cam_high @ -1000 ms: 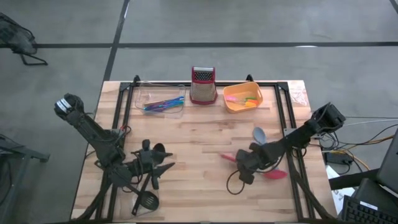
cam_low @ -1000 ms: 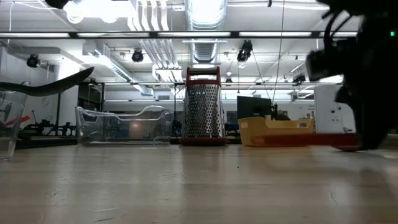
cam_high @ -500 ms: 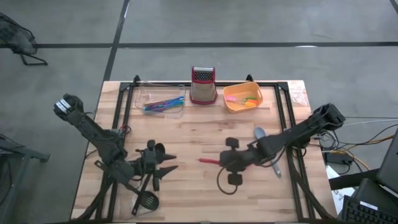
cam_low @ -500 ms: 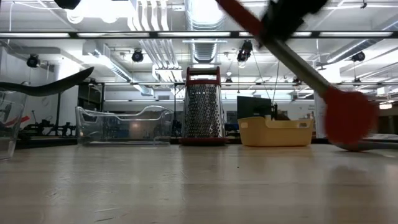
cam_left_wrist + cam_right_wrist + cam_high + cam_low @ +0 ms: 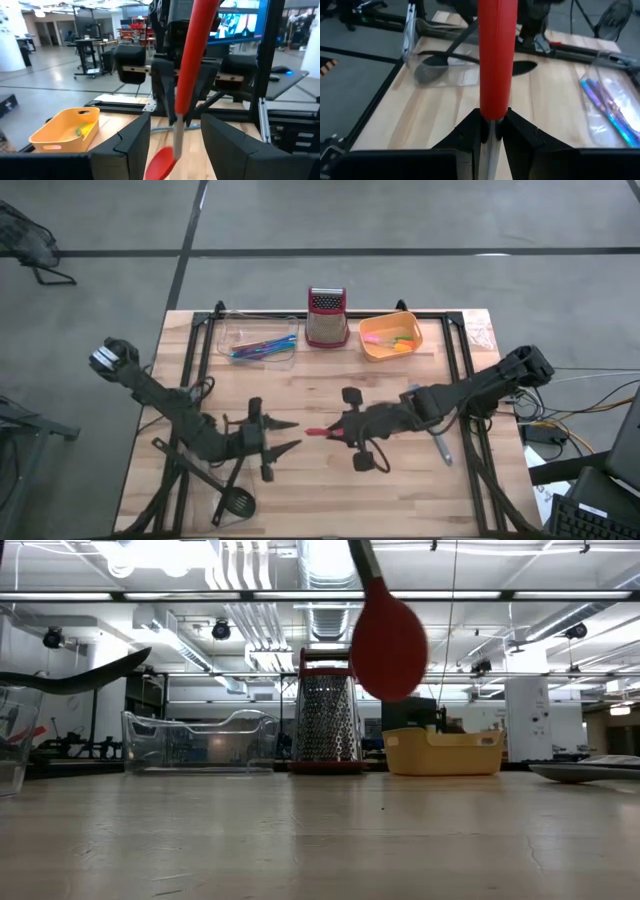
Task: Pick & Place Kitchen Items
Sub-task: Put the red serving spoon into the bottom transparent bin, then put the gray serving spoon into the bottom transparent bin
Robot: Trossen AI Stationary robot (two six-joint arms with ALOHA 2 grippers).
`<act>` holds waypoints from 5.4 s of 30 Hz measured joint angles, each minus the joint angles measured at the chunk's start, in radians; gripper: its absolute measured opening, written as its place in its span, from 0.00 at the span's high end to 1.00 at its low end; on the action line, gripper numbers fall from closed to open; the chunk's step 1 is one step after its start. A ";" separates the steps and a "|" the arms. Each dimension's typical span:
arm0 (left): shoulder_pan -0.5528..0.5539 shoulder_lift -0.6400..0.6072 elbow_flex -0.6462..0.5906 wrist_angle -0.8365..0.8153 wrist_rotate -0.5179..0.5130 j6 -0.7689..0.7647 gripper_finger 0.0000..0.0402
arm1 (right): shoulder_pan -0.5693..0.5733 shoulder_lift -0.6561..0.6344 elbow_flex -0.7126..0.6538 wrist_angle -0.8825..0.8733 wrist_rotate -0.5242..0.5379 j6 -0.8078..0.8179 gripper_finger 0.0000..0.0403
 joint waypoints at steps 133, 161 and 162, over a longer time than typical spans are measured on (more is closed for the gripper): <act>0.011 -0.323 0.189 -1.621 0.524 -1.668 0.77 | -0.105 0.005 -0.116 -0.372 -0.175 0.157 0.32; 0.072 0.034 0.217 -0.469 0.173 -0.373 0.76 | -0.102 -0.015 -0.486 -0.848 -0.132 0.807 0.38; 0.072 0.047 0.217 -0.444 0.174 -0.364 0.76 | -0.100 -0.021 -0.493 -0.849 -0.141 0.811 0.37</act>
